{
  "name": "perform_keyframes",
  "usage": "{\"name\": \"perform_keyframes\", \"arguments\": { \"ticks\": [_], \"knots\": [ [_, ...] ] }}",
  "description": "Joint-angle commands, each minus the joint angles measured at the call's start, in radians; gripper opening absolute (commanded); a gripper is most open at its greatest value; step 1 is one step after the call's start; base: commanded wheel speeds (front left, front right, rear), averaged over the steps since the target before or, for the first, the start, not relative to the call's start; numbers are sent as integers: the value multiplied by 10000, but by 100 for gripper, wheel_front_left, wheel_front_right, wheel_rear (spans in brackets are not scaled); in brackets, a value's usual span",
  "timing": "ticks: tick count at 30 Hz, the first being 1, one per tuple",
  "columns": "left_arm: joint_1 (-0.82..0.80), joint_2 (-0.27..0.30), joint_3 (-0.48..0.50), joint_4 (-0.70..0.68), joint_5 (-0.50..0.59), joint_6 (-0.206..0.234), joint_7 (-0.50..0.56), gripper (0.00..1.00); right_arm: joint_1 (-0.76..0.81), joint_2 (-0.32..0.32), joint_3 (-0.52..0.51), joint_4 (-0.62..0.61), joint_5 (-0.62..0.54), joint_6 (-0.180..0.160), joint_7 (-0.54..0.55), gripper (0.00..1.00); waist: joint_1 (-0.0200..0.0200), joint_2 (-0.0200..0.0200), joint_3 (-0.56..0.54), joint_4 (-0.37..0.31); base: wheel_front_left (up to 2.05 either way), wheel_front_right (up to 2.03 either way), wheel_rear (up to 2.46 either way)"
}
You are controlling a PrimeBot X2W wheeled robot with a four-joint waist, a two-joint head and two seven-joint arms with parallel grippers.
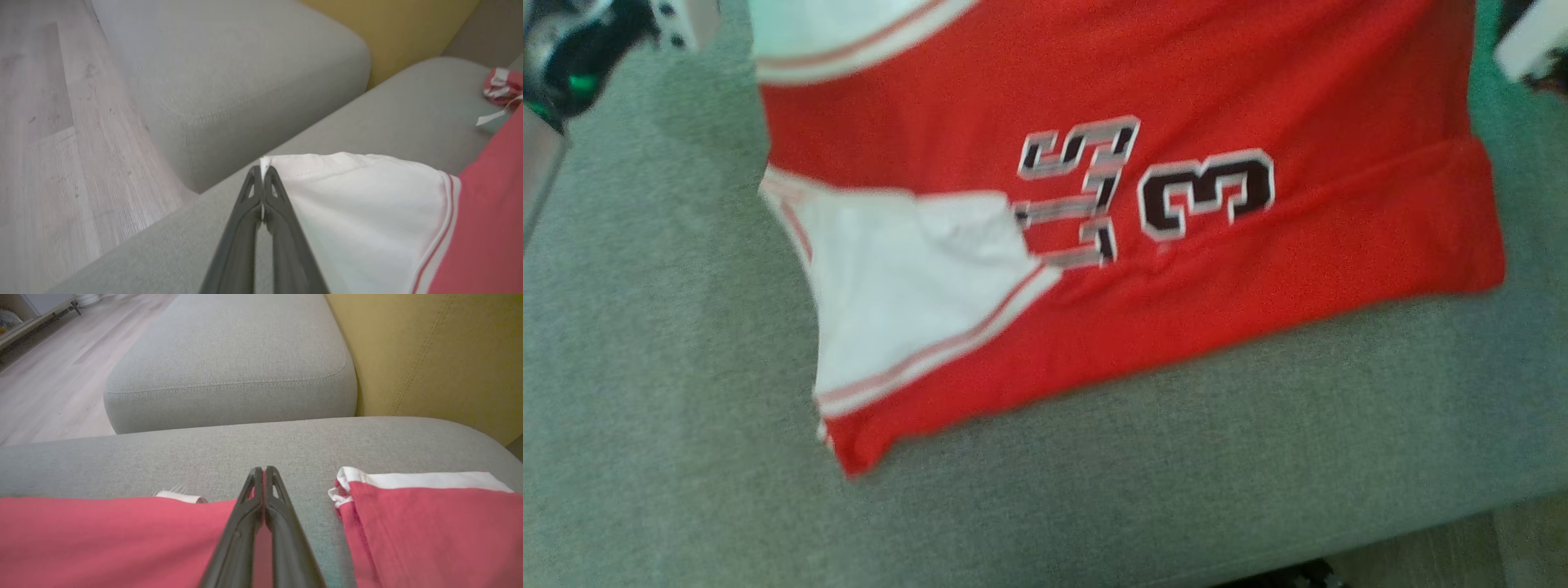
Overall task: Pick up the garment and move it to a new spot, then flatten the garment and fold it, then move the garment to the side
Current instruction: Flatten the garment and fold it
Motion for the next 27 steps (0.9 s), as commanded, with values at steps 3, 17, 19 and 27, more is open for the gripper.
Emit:
{"name": "perform_keyframes", "arguments": {
  "ticks": [3,17,19,27],
  "knots": [
    [-575,355,701,-494,-499,23,-639,0,275,-592,-171,-399,291,65,-263,0,0,0,-150,222,0,0,0],
    [3138,2716,-216,-5194,-1942,420,-683,0,3391,-2030,-565,-1616,555,65,-748,0,0,0,-1218,1072,0,0,0],
    [3751,3060,-338,-5734,-1968,643,-774,0,3867,-2112,-686,-1712,531,65,-818,0,0,0,-1320,1142,0,0,0],
    [5160,3521,-683,-6766,-1577,1297,-1536,0,5206,-2120,-1314,-2095,450,65,-1093,0,0,0,-1481,1324,0,0,0]
  ]
}}
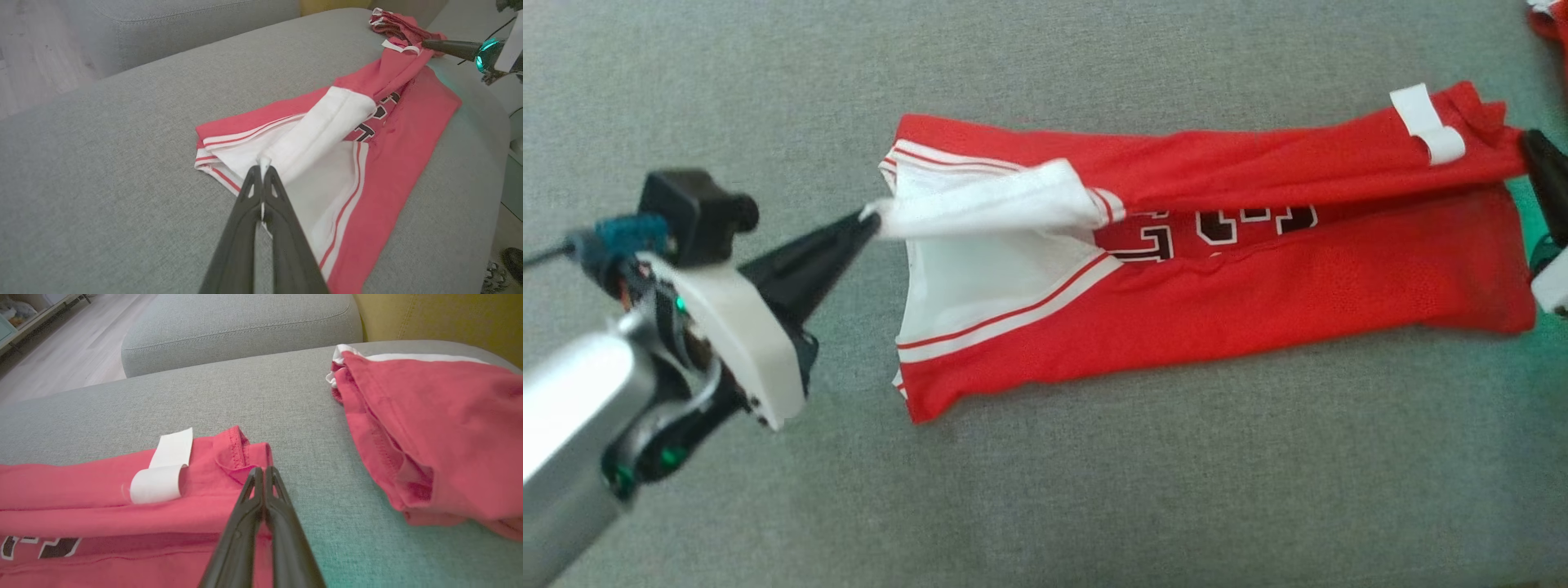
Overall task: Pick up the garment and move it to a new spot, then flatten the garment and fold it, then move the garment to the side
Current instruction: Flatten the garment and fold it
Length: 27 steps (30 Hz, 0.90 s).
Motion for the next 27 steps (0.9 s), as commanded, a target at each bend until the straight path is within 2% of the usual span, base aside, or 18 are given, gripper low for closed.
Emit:
{"name": "perform_keyframes", "arguments": {
  "ticks": [1,6,7,8,9,10,11,12,15,20,23,25,27],
  "knots": [
    [-222,484,522,-252,102,74,-113,0,282,-370,-102,-205,-66,65,-132,0,2,0,-1,12,0,0,0],
    [404,297,395,-435,297,427,-787,0,887,-196,-584,-425,-365,65,-129,0,2,0,33,-17,0,0,0],
    [550,227,369,-449,332,509,-954,47,974,-102,-678,-429,-449,65,-126,5,2,0,44,-38,0,0,0],
    [710,143,316,-463,344,565,-1097,75,1061,9,-730,-441,-540,65,-90,33,2,0,53,-52,0,0,0],
    [874,59,233,-472,356,589,-1208,47,1147,145,-786,-465,-588,65,-55,42,2,0,60,-61,0,0,0],
    [1036,-36,186,-436,367,687,-1338,42,1227,266,-863,-486,-636,65,-39,49,2,0,62,-69,0,0,0],
    [1165,-136,161,-385,446,817,-1518,45,1298,374,-988,-473,-699,65,-84,85,2,0,63,-77,0,0,0],
    [1283,-265,172,-320,573,1002,-1778,100,1358,496,-1200,-423,-763,65,-225,100,2,0,60,-81,0,0,0],
    [1631,-822,378,-44,1037,1759,-2938,100,1716,886,-1838,-424,-911,65,-830,100,2,0,-3,-27,0,0,0],
    [2387,-2066,920,586,1834,3378,-5081,100,2747,1471,-2956,-710,-1452,65,-2099,100,2,0,-234,156,0,0,0],
    [3000,-2848,1456,816,2573,4353,-5434,100,3297,2064,-3929,-867,-2138,65,-2354,100,2,0,-389,235,0,0,0],
    [3487,-3503,2146,630,3384,4885,-5456,100,3559,2625,-4717,-971,-2676,65,-2392,100,2,0,-492,318,0,0,0],
    [4154,-4134,2782,363,4259,5142,-5460,100,3756,3175,-5483,-1253,-3327,65,-2399,100,2,0,-576,421,0,0,0]
  ]
}}
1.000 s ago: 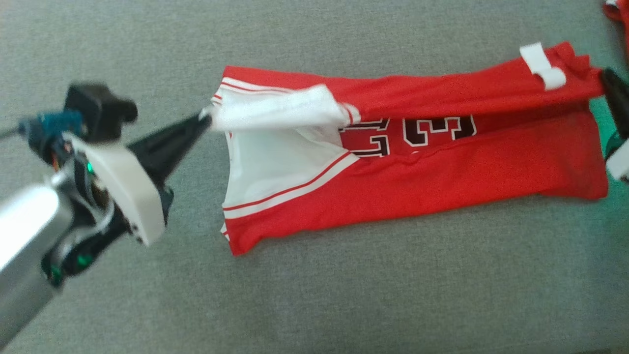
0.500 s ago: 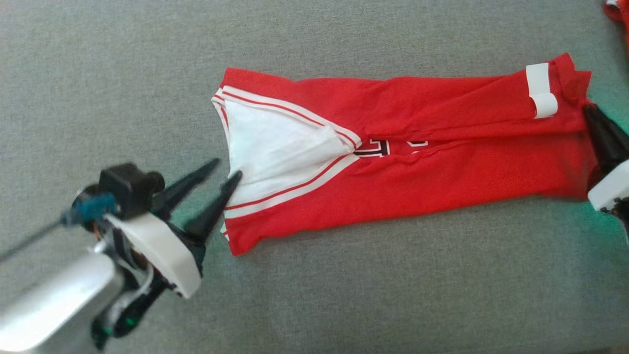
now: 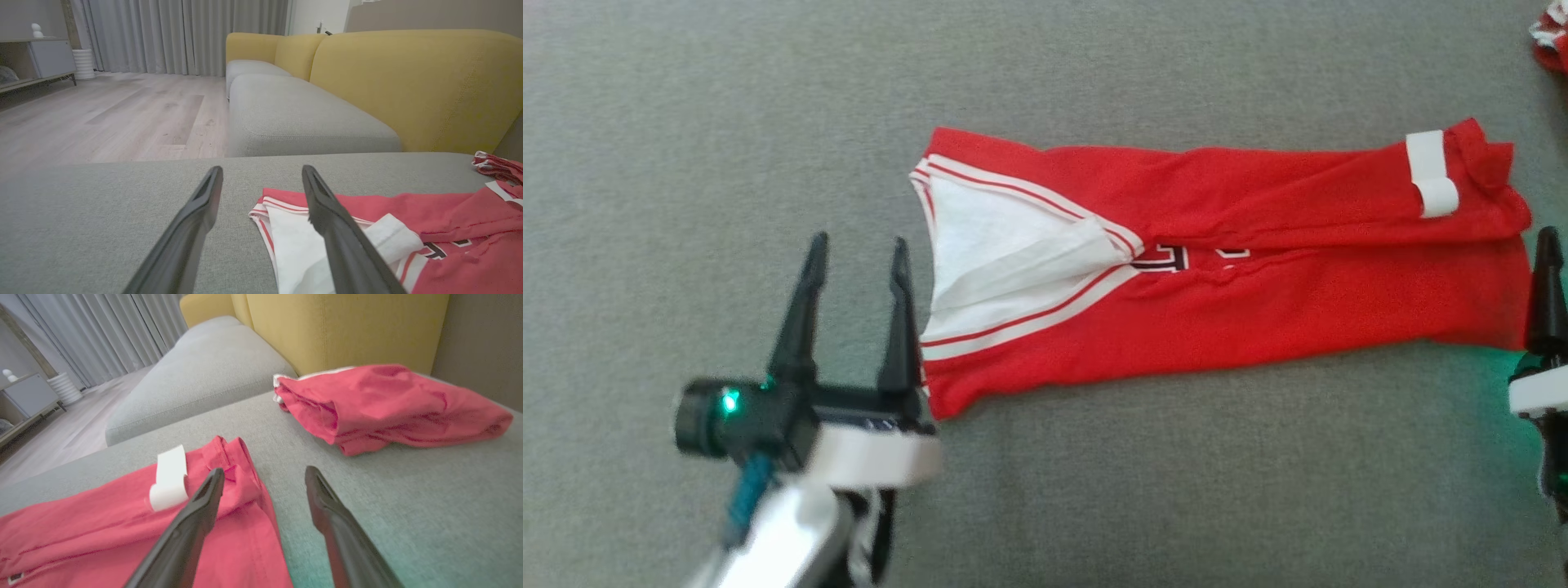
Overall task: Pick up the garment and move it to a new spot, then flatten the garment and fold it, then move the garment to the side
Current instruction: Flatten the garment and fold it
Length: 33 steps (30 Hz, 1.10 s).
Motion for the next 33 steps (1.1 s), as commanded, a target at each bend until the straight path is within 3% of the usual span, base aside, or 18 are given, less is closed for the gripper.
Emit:
{"name": "perform_keyframes", "arguments": {
  "ticks": [1,5,9,15,22,27,33],
  "knots": [
    [429,-248,790,-475,774,142,-90,100,205,185,-435,-483,-593,67,-124,100,1,0,-115,168,0,0,0],
    [1495,-1322,1607,-800,2036,-61,-92,100,302,763,-1113,-276,-1510,67,-127,100,1,0,-253,526,0,0,0],
    [2120,-2113,2122,-754,2745,-691,-93,100,-157,840,-1611,781,-2010,67,103,100,1,0,-361,921,0,0,0],
    [2478,-2738,2688,-582,3331,-1458,-94,100,-873,901,-2248,2124,-2438,67,683,100,1,0,-409,1165,0,0,0],
    [2800,-3294,3325,-364,3853,-2347,-94,100,-1322,925,-2268,3023,-2342,67,934,100,1,0,-553,1148,0,0,0],
    [2947,-3576,3589,-269,4115,-2858,-95,100,-1466,752,-2728,2869,-2318,67,191,100,1,0,-715,1088,0,0,0],
    [3134,-3787,3830,-125,4292,-3268,-95,100,-1328,998,-2251,2695,-2276,67,314,100,1,0,-870,1045,0,0,0]
  ]
}}
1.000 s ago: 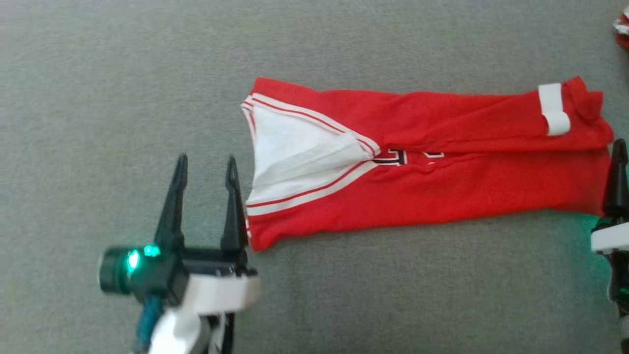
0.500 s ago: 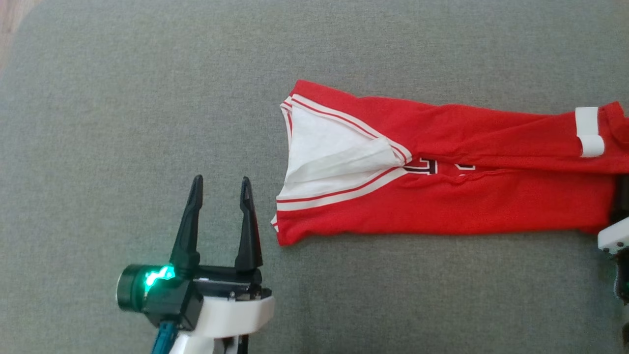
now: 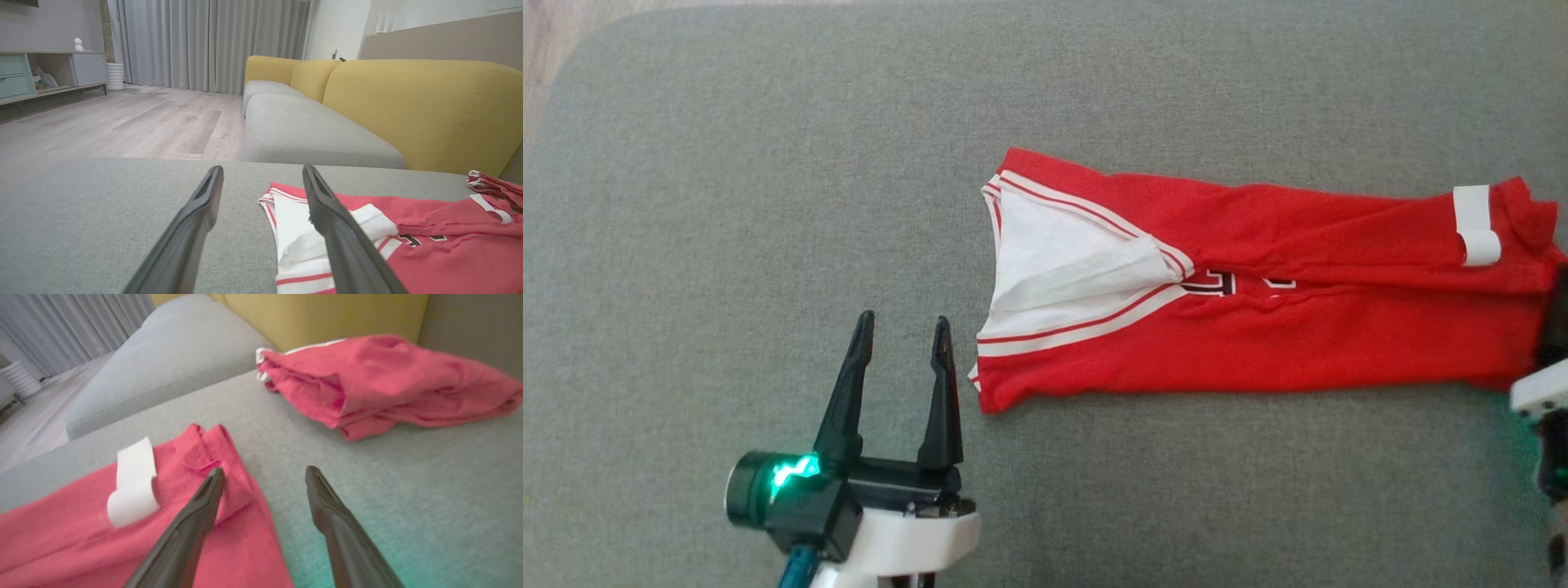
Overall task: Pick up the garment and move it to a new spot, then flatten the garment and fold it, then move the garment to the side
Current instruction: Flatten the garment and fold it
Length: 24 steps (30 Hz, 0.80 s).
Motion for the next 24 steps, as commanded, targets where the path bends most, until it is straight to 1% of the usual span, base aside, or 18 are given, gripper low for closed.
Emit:
{"name": "perform_keyframes", "arguments": {
  "ticks": [1,9,10,11,12,13,15,20,21,24],
  "knots": [
    [-78,-102,417,-268,90,-60,-77,100,1,-123,302,-160,5,67,100,100,0,0,-16,-5,0,0,0],
    [-75,-230,605,-182,158,-381,-78,100,-389,-147,698,980,109,67,1156,100,0,0,-16,48,0,0,0],
    [-79,-238,618,-171,157,-406,-78,100,-420,-125,793,1082,191,67,1327,94,0,0,-16,64,0,0,0],
    [-83,-245,631,-165,152,-423,-78,100,-436,-90,902,1131,317,67,1487,85,0,0,-16,79,0,0,0],
    [-83,-251,649,-168,142,-434,-78,100,-428,-45,1046,1114,477,67,1638,58,0,0,-18,87,0,0,0],
    [-65,-259,683,-177,109,-448,-78,100,-324,30,1342,968,928,67,1961,0,0,0,-26,91,0,0,0],
    [-44,-264,716,-192,80,-456,-78,100,-161,-70,1532,740,1286,67,2022,0,0,0,-34,75,0,0,0],
    [-8,-268,765,-243,-76,-389,-78,100,145,-666,1592,228,1718,67,1414,0,0,0,-105,-74,0,0,0],
    [-8,-268,765,-243,-76,-389,-78,100,145,-666,1592,228,1718,67,1414,0,0,0,-105,-74,0,0,0],
    [-33,-269,790,-260,-90,-398,-78,100,226,-1236,1451,-23,2014,67,1307,0,0,0,-127,-214,0,0,0]
  ]
}}
